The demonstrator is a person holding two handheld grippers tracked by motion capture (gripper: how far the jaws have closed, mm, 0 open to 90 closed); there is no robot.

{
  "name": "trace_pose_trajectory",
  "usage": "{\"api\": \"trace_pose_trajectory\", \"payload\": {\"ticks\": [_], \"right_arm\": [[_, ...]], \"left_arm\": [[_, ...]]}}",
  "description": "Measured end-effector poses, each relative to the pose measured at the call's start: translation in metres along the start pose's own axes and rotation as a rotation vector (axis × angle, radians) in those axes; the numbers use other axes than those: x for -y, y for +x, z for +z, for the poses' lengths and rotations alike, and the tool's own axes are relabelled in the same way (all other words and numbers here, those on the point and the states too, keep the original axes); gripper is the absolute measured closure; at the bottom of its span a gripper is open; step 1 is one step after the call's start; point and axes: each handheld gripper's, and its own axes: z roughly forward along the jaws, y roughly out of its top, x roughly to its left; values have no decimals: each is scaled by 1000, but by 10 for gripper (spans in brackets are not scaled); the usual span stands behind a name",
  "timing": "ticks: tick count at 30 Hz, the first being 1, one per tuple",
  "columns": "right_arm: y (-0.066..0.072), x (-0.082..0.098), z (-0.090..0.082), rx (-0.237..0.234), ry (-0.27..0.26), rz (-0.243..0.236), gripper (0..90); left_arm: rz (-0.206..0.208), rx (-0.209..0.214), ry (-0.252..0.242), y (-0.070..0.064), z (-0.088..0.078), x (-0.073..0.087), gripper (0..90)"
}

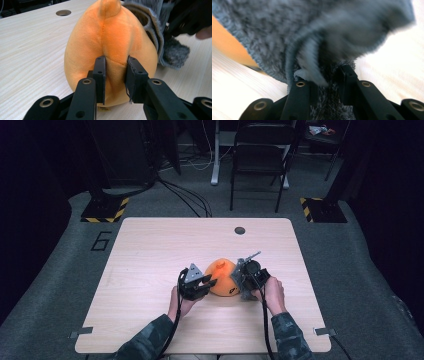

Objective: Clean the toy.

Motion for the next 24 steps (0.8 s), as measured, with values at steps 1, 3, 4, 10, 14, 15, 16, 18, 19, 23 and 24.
{"api": "trace_pose_trajectory", "payload": {"ticks": [1,3,4,10,14,15,16,18,19,23,24], "right_arm": [[0,1,5,4,32,6,735],[-1,5,18,-6,63,12,732],[-2,6,19,-15,52,24,732],[-7,-1,-5,18,37,22,736],[-7,-8,-38,9,-111,32,736],[-4,-10,-47,12,-162,37,736],[-1,-12,-54,11,-221,21,736],[8,-15,-59,-11,-277,10,736],[13,-16,-55,-10,-279,-8,736],[24,-14,-26,30,-233,-39,749],[24,-13,-24,31,-239,-33,750]], "left_arm": [[-3,-10,-8,0,0,0,715],[-6,-6,-4,1,0,0,714],[-7,-5,-1,2,-1,0,715],[-29,-8,-11,5,0,2,714],[-20,-9,-14,3,0,1,714],[-20,-11,-14,3,0,1,714],[-21,-11,-15,3,0,1,714],[-24,-8,-15,3,0,1,713],[-23,-7,-14,3,0,1,710],[-24,6,-8,4,0,1,666],[-20,6,-10,4,0,1,645]]}}
